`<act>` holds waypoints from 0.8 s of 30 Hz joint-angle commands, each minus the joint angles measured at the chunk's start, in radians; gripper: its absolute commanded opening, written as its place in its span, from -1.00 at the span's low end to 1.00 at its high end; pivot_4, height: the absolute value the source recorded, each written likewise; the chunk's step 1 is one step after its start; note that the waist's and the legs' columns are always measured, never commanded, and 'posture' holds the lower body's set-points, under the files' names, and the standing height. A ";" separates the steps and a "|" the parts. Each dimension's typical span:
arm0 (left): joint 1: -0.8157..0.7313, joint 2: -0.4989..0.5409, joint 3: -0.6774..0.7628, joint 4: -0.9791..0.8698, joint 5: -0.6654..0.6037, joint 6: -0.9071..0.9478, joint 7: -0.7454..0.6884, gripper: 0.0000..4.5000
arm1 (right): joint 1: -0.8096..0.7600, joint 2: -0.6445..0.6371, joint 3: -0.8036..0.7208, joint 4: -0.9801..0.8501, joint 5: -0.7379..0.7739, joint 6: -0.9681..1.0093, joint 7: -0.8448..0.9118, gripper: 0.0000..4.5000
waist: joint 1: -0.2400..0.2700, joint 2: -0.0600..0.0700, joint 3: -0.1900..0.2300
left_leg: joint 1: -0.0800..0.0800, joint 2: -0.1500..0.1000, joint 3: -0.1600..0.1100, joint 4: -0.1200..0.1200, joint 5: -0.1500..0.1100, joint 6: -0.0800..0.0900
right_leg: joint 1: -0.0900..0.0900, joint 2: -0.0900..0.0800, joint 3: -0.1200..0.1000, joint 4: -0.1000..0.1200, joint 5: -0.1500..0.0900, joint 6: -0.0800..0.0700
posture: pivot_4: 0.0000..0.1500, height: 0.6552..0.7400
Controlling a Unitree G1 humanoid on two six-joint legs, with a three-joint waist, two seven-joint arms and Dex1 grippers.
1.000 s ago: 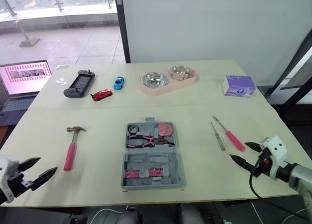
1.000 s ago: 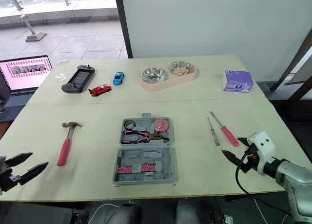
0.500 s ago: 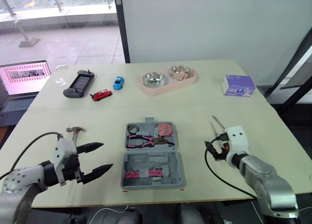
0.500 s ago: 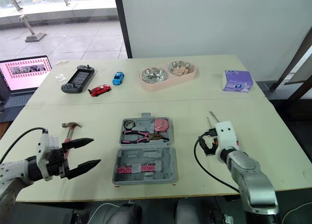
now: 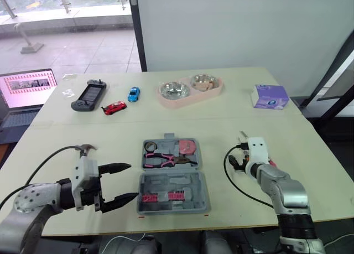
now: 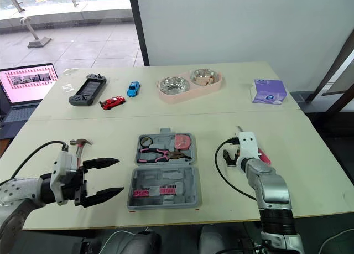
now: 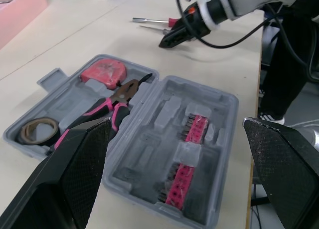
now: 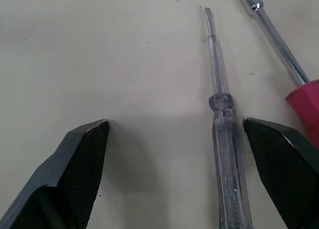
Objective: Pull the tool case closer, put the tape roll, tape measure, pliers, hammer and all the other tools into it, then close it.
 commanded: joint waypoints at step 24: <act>0.032 0.029 0.011 -0.049 -0.016 0.014 0.018 1.00 | 0.072 0.004 0.016 -0.235 0.058 0.044 0.051 -0.99 | 0.001 0.001 0.000 | 0.000 0.000 -0.001 -0.001 0.000 0.000 | 0.000 0.000 0.000 0.000 0.000 0.000 | 1.00 0.91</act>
